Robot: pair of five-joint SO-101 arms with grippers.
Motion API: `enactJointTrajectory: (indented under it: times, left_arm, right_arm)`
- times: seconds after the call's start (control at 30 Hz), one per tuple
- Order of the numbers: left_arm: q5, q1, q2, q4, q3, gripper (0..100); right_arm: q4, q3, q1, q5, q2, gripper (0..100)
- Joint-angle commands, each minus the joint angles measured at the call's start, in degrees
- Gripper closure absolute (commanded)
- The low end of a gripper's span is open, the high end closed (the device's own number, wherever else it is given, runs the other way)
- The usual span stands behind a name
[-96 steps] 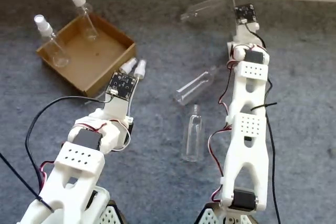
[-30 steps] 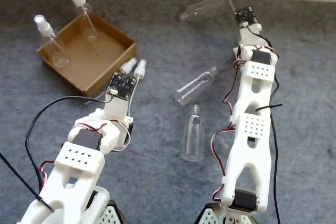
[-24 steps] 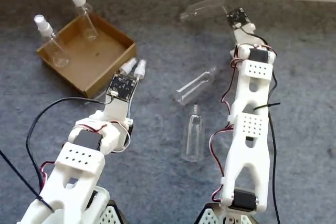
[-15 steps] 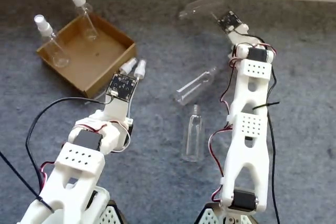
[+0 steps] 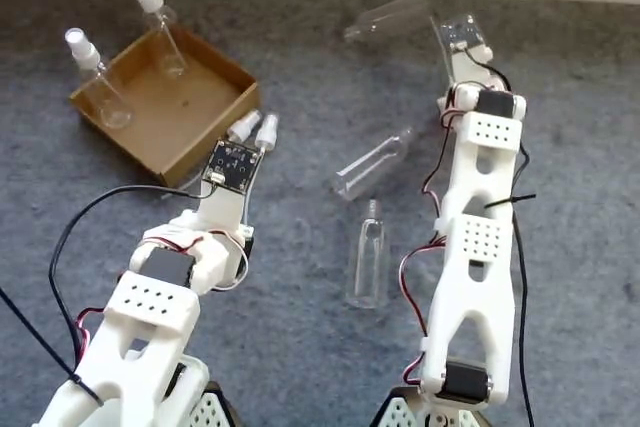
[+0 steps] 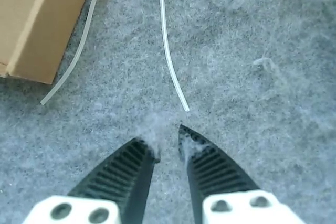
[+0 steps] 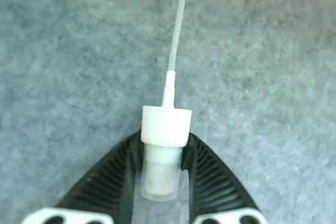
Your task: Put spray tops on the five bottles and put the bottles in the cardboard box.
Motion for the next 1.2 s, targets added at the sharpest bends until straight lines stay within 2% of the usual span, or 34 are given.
enactJointTrajectory:
  times: [0.0,0.27,0.5,0.83,1.0,1.17]
  left_arm:
    - [-0.62,-0.57,-1.45,-1.14,-0.48,99]
    - [-0.62,-0.57,-1.45,-1.14,-0.48,99]
    - [-0.62,-0.57,-1.45,-1.14,-0.40,99]
    - [-0.62,-0.48,-1.45,-1.14,-0.31,99]
    - [-0.62,-0.57,-1.45,-1.14,-0.22,99]
    - [-0.62,-0.57,-1.45,-1.14,-0.22,99]
  right_arm:
    - [3.91,-4.00,-0.22,-2.90,-5.41,99.0]
    - [11.03,-3.65,-2.68,-2.99,-10.51,99.0]
    - [8.31,-3.56,-2.77,-8.97,-12.35,99.0]
    - [6.46,-3.56,0.04,-9.14,-12.35,99.0]
    - [-1.71,-3.38,-0.13,-9.14,-12.18,99.0]
    - [-15.52,-3.38,-0.13,-9.05,-8.22,99.0]
